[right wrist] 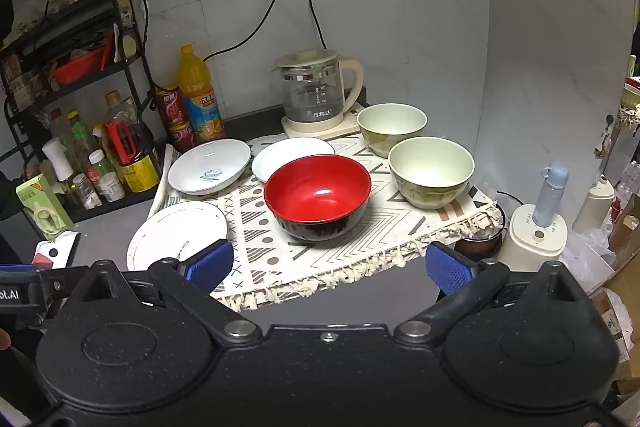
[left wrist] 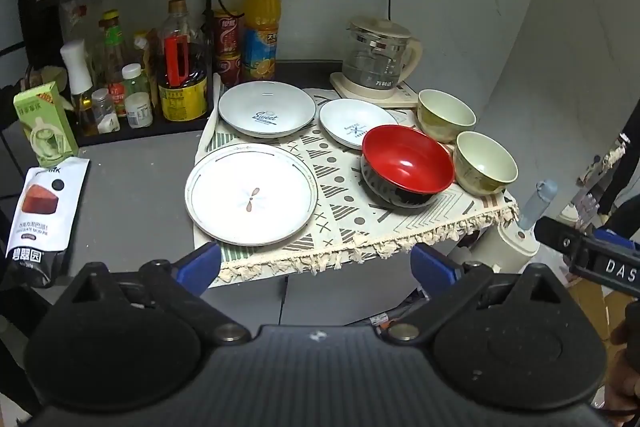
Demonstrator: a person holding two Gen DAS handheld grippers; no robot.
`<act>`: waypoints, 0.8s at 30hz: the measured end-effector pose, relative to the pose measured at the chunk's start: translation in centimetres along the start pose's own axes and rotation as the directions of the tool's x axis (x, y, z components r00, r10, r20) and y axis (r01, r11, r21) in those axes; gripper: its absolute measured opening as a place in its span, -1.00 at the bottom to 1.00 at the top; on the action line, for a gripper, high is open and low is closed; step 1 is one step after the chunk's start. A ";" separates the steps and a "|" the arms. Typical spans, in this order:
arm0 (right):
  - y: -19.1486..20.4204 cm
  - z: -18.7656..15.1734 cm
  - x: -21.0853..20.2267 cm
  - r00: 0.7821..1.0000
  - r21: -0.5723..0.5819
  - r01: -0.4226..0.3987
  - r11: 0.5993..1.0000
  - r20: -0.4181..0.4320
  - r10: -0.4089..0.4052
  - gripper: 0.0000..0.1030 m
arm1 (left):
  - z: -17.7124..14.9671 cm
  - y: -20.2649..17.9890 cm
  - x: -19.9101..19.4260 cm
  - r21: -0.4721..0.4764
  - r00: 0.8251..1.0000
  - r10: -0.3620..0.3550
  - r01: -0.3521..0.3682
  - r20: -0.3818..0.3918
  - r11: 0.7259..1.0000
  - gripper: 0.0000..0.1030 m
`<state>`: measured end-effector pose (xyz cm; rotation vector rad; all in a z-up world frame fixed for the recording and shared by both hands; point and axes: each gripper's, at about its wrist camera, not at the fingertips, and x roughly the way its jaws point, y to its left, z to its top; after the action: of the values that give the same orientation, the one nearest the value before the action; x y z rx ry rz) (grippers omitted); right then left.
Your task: Organize plates and bowls
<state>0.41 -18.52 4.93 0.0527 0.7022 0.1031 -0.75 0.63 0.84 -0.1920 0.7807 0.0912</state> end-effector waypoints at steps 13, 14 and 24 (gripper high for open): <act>-0.4 0.2 0.2 1.000 -0.005 -0.010 1.000 -0.007 0.010 1.00 | 0.3 -0.1 -0.4 -0.018 1.000 0.012 -0.012 0.001 1.000 0.94; -0.3 0.2 0.2 1.000 -0.003 -0.010 1.000 -0.007 0.010 1.00 | 0.4 -0.2 -0.4 -0.015 1.000 0.015 -0.014 0.004 1.000 0.94; -0.4 0.2 0.3 1.000 -0.009 -0.007 1.000 -0.006 0.007 1.00 | 0.3 -0.5 -0.4 -0.011 1.000 0.021 -0.021 0.009 1.000 0.94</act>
<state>0.83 -18.85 4.83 0.0460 0.7078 0.1130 -0.79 0.15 1.40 -0.1937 0.7735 0.1160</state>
